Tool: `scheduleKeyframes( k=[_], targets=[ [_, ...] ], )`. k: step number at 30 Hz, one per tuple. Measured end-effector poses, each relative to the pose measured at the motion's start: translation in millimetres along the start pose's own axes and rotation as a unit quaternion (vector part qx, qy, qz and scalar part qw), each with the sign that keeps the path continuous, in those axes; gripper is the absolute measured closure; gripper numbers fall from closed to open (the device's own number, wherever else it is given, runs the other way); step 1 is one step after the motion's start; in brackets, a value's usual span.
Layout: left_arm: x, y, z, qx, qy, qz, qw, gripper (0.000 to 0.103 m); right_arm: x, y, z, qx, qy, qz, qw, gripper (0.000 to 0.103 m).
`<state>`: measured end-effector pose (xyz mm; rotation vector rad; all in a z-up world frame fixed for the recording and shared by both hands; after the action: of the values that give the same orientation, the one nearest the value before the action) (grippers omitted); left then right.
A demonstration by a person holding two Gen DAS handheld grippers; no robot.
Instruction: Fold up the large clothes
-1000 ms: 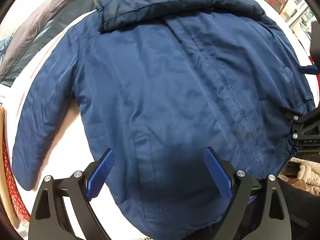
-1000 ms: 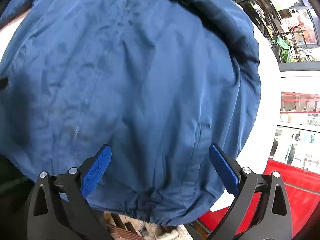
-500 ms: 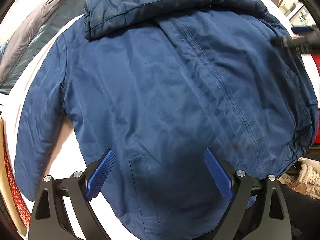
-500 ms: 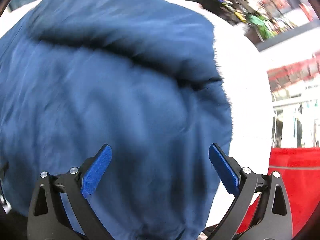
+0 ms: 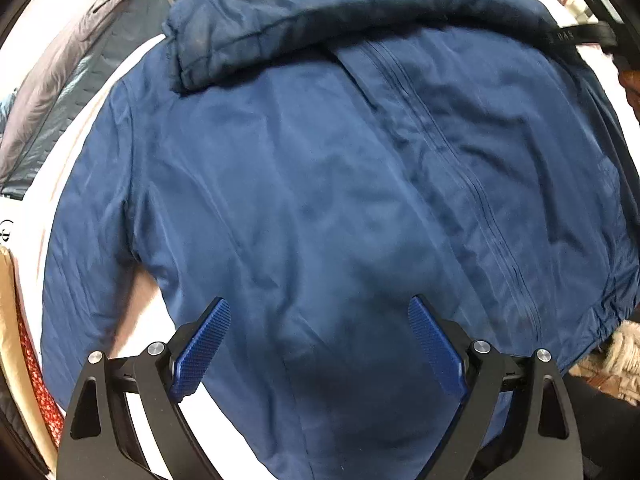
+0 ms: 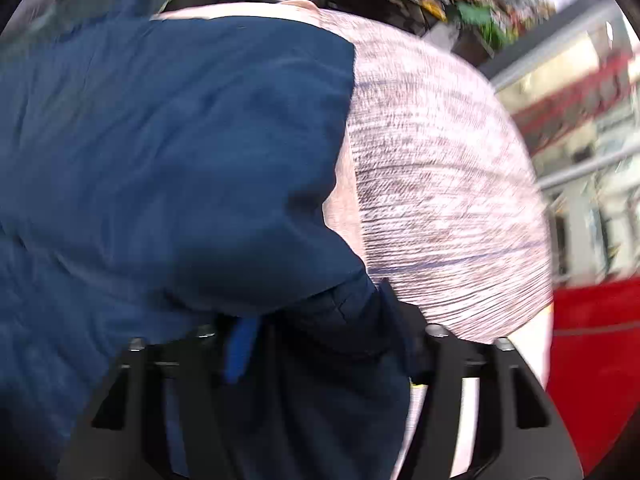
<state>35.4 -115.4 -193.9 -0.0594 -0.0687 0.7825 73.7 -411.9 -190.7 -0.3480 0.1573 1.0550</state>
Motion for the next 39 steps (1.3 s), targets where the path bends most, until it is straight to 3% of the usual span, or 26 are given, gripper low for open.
scheduleKeyframes(
  k=[4,10,17,19,20,24,29,35,39],
  targets=[
    [34.9,-29.2,0.6,-0.016,-0.006,0.035,0.9993,0.015,-9.4,-2.4,-4.0,-0.009,-0.023,-0.052,0.998,0.061],
    [104.0,-97.9,1.2,-0.054,0.020,0.122,0.9908,0.020,-1.2,3.7,-8.3,-0.010,-0.017,-0.045,0.999,0.061],
    [114.0,-169.3,-24.6,-0.062,0.069,0.107,0.9899,0.036,3.1,16.6,-4.9,-0.004,-0.009,-0.032,0.999,0.061],
    [107.3,-177.1,-33.6,-0.055,0.071,0.093,0.9916,0.047,4.3,18.5,-5.1,-0.002,-0.005,-0.030,1.000,0.061],
    [102.5,-177.6,-37.3,-0.052,0.064,0.086,0.9929,0.051,5.0,20.4,-5.4,-0.001,-0.005,-0.030,1.000,0.061],
    [90.7,-177.8,-46.9,-0.046,0.030,0.053,0.9971,0.094,6.0,21.8,-8.6,0.004,-0.002,-0.030,1.000,0.061],
    [84.9,-165.3,-25.5,-0.074,0.029,0.038,0.9961,0.100,6.3,23.3,-10.4,0.007,0.004,-0.037,0.999,0.061],
    [87.2,-122.7,19.4,-0.113,0.068,0.076,0.9884,0.100,3.5,23.4,-11.7,0.009,0.000,-0.044,0.999,0.061],
    [80.5,-95.4,12.5,-0.102,0.056,0.077,0.9903,0.102,3.1,23.5,-12.4,0.010,0.001,-0.045,0.999,0.061]
  ],
)
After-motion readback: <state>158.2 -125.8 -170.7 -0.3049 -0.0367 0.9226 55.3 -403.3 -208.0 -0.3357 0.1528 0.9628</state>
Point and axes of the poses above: each gripper's, at about its wrist camera, not at the fingertips, and z roughly against the way its jaws point, x to its left, y to its underside, the point moved 4 cm from there along -z, roughly the way its jaws point, and after that the axes turned 1 degree about z, right-handed, at the moved point
